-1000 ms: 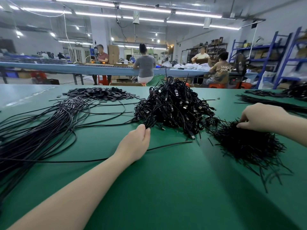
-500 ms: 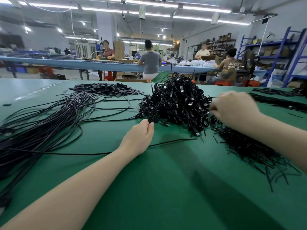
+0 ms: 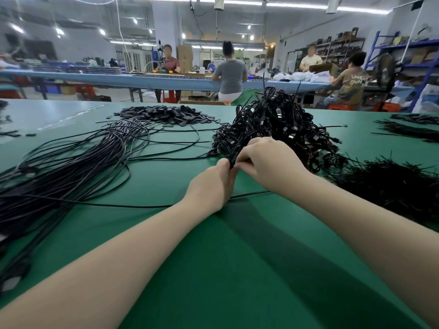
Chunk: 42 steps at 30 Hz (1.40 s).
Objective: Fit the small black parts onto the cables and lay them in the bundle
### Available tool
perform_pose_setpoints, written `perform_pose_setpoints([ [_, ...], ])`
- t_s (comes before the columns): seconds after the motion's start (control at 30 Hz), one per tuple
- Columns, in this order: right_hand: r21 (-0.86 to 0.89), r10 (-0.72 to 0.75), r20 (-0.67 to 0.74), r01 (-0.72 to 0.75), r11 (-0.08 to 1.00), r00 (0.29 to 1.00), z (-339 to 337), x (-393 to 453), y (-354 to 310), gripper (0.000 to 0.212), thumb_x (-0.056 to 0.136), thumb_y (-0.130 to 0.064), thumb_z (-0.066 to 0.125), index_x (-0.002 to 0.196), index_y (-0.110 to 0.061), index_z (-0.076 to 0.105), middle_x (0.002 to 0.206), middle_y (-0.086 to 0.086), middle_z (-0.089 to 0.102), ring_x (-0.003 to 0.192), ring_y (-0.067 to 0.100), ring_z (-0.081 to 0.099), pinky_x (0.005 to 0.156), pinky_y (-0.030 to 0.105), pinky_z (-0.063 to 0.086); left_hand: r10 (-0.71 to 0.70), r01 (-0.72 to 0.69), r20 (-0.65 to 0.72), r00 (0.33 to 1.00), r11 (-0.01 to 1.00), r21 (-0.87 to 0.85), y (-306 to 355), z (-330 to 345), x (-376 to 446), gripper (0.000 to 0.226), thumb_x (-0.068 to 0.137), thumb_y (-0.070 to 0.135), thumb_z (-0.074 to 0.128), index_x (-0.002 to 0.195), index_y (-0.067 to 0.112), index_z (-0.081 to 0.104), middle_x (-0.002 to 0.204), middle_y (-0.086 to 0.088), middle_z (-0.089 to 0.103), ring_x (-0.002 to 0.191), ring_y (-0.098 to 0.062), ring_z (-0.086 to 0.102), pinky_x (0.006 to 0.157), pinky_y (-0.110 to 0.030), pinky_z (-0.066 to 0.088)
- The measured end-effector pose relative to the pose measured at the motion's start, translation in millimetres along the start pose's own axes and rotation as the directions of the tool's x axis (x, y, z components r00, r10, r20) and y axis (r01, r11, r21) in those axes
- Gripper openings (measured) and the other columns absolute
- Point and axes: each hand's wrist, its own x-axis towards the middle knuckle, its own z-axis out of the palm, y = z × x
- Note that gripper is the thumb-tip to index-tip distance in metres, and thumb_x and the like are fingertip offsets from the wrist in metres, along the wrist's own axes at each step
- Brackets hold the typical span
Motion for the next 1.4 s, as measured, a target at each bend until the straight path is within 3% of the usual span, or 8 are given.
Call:
perform_pose_setpoints([
  [0.33, -0.121, -0.017, 0.048, 0.023, 0.992, 0.999, -16, -10, 2, 0.02, 0.092, -0.044, 0.055, 0.101, -0.031, 0.069, 0.103, -0.006, 0.064, 0.099, 0.018, 0.058, 0.072, 0.028, 0.046, 0.05, -0.059, 0.033, 0.998, 0.919, 0.391, 16, 4, -1, 0.027, 0.104, 0.038, 0.025, 0.092, 0.017, 0.036, 0.086, -0.006, 0.065, 0.082, -0.033, 0.066, 0.054, -0.031, 0.027],
  [0.53, -0.598, -0.48, 0.157, 0.47, 0.649, 0.863, -42, -18, -7, 0.032, 0.068, -0.009, 0.067, 0.057, -0.027, 0.044, 0.059, -0.009, 0.047, 0.062, 0.017, 0.053, 0.056, 0.027, 0.028, 0.35, -0.392, 0.194, 0.916, 0.684, 0.615, 24, -6, -7, 0.028, 0.096, 0.015, 0.024, 0.087, 0.02, 0.051, 0.092, -0.001, 0.065, 0.077, -0.022, 0.066, 0.05, -0.022, 0.018],
  [0.63, -0.441, -0.334, 0.337, 0.461, 0.77, 0.88, -59, 0, -3, 0.018, 0.087, -0.033, 0.059, 0.07, -0.029, 0.062, 0.069, -0.017, 0.053, 0.075, 0.01, 0.057, 0.066, 0.026, 0.034, 0.546, -0.464, 0.068, 0.835, 0.633, 0.619, 28, -16, -13, 0.03, 0.079, 0.031, 0.069, 0.062, 0.023, 0.046, 0.051, 0.004, 0.059, 0.038, -0.015, 0.055, 0.047, -0.018, 0.028],
  [0.73, -0.052, -0.127, 0.628, 0.205, 0.977, 0.768, -82, 31, 18, 0.015, 0.083, -0.049, 0.065, 0.077, -0.037, 0.071, 0.072, -0.022, 0.066, 0.07, -0.004, 0.061, 0.071, 0.02, 0.048, 0.673, -0.538, -0.031, 0.739, 0.617, 0.574, 29, -11, -15, 0.022, 0.085, 0.031, 0.054, 0.075, 0.017, 0.068, 0.055, 0.005, 0.06, 0.043, -0.014, 0.06, 0.05, -0.021, 0.041],
  [0.83, 0.209, -0.066, 0.806, -0.18, 0.961, 0.588, -83, 44, 43, 0.017, 0.069, -0.052, 0.071, 0.077, -0.037, 0.074, 0.08, -0.017, 0.071, 0.073, -0.003, 0.064, 0.077, 0.022, 0.05, 0.658, -0.585, -0.13, 0.742, 0.73, 0.354, 33, -13, -18, 0.032, 0.092, 0.027, 0.042, 0.078, 0.007, 0.062, 0.065, -0.005, 0.062, 0.052, -0.028, 0.062, 0.05, -0.031, 0.044],
  [0.97, 0.621, -0.161, 0.75, -0.598, 0.507, 0.642, -43, 31, 57, 0.007, 0.075, -0.027, 0.066, 0.072, -0.023, 0.071, 0.073, -0.006, 0.067, 0.067, 0.005, 0.061, 0.067, 0.021, 0.049, 0.402, -0.423, -0.139, 0.905, 0.884, -0.197, 32, -14, -21, 0.027, 0.097, 0.033, 0.037, 0.089, 0.009, 0.046, 0.072, 0.001, 0.051, 0.065, -0.026, 0.051, 0.057, -0.037, 0.036],
  [1.13, 0.803, 0.126, 0.592, -0.569, -0.176, 0.796, 18, 10, 25, 0.009, 0.074, -0.025, 0.07, 0.077, -0.018, 0.065, 0.063, -0.006, 0.066, 0.059, 0.008, 0.064, 0.056, 0.02, 0.053, 0.018, -0.089, -0.129, 0.991, 0.818, -0.568, 22, -8, -5, 0.025, 0.103, 0.028, 0.036, 0.088, 0.013, 0.048, 0.071, 0.007, 0.05, 0.067, -0.016, 0.047, 0.069, -0.037, 0.04],
  [1.4, 0.87, 0.358, 0.469, -0.353, -0.343, 0.808, 43, -7, 10, 0.004, 0.085, -0.01, 0.068, 0.087, -0.008, 0.07, 0.065, -0.002, 0.066, 0.059, 0.006, 0.06, 0.058, 0.016, 0.053, -0.123, 0.177, 0.127, 0.984, 0.709, -0.683, 15, 3, 7, 0.029, 0.102, 0.034, 0.037, 0.077, 0.018, 0.038, 0.071, 0.002, 0.041, 0.062, -0.015, 0.034, 0.065, -0.037, 0.03],
])
